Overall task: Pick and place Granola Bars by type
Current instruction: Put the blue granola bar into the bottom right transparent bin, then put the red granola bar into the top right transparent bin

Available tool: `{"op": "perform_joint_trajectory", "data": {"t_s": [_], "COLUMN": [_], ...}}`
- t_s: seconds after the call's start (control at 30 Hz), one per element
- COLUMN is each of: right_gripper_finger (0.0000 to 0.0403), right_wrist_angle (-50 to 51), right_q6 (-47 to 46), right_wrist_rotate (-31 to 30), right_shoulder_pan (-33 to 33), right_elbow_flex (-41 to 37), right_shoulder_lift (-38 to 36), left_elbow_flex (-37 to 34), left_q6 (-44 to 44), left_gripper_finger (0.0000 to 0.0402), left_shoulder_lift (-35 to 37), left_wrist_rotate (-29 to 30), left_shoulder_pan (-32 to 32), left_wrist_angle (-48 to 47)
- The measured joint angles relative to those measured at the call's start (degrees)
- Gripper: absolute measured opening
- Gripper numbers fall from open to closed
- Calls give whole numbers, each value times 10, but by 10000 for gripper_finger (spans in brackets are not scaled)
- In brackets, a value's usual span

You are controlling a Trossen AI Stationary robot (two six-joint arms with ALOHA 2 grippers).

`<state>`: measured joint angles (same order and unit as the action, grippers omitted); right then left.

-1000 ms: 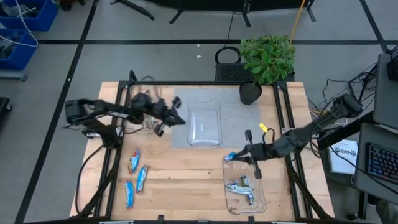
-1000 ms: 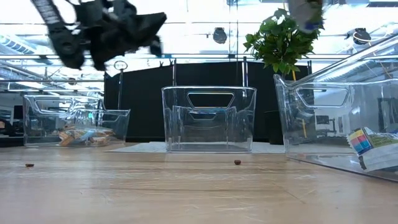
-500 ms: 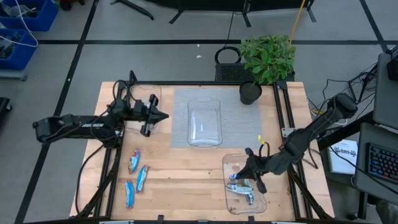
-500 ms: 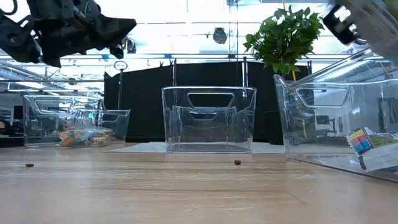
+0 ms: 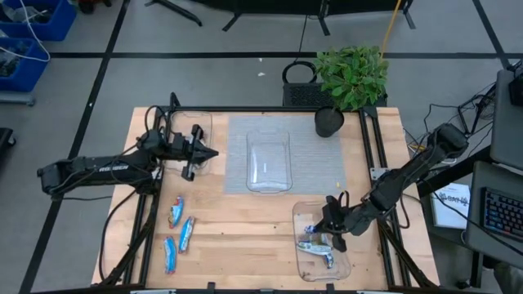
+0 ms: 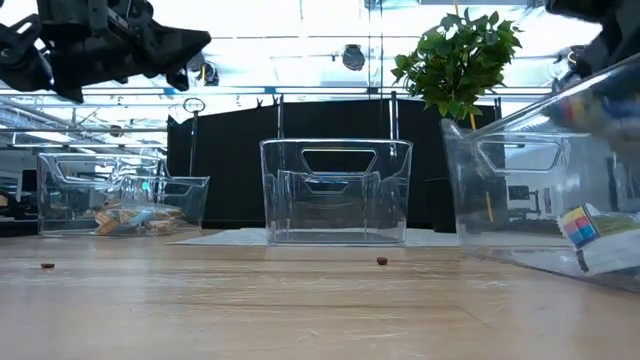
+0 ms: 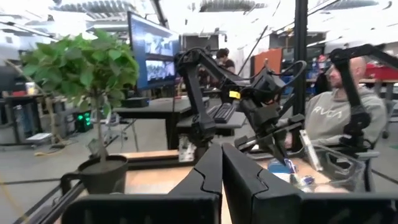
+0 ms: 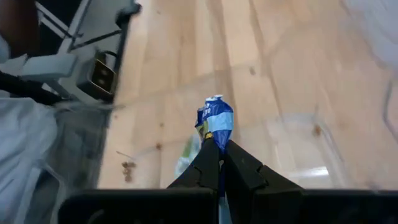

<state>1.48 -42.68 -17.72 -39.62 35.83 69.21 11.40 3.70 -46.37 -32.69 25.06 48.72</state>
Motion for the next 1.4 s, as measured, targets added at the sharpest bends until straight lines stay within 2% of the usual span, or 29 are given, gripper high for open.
{"op": "perform_joint_trajectory", "data": {"t_s": [0.23,0.5,0.63,0.93,1.1,1.27,1.4], "right_gripper_finger": [7,12,21,84,138,178,186], "right_wrist_angle": [2,-14,-47,-104,-104,-170,-183], "right_q6": [-52,-42,-21,14,13,98,173], "right_wrist_rotate": [-1,-2,0,0,-1,-1,-3], "right_shoulder_pan": [5,14,14,14,14,14,7], "right_elbow_flex": [-45,-52,-52,-52,-52,-52,-52], "right_shoulder_lift": [0,0,0,0,0,-23,-84], "left_elbow_flex": [0,0,0,0,0,0,0], "left_q6": [-37,-36,-34,-36,-34,-34,-50], "left_gripper_finger": [7,4,16,4,24,31,31], "left_shoulder_lift": [16,15,15,15,15,15,28], "left_wrist_rotate": [9,9,9,-3,-3,-3,-3], "left_shoulder_pan": [0,0,0,0,0,0,0], "left_wrist_angle": [-26,-23,-25,-22,-22,-21,-29]}}
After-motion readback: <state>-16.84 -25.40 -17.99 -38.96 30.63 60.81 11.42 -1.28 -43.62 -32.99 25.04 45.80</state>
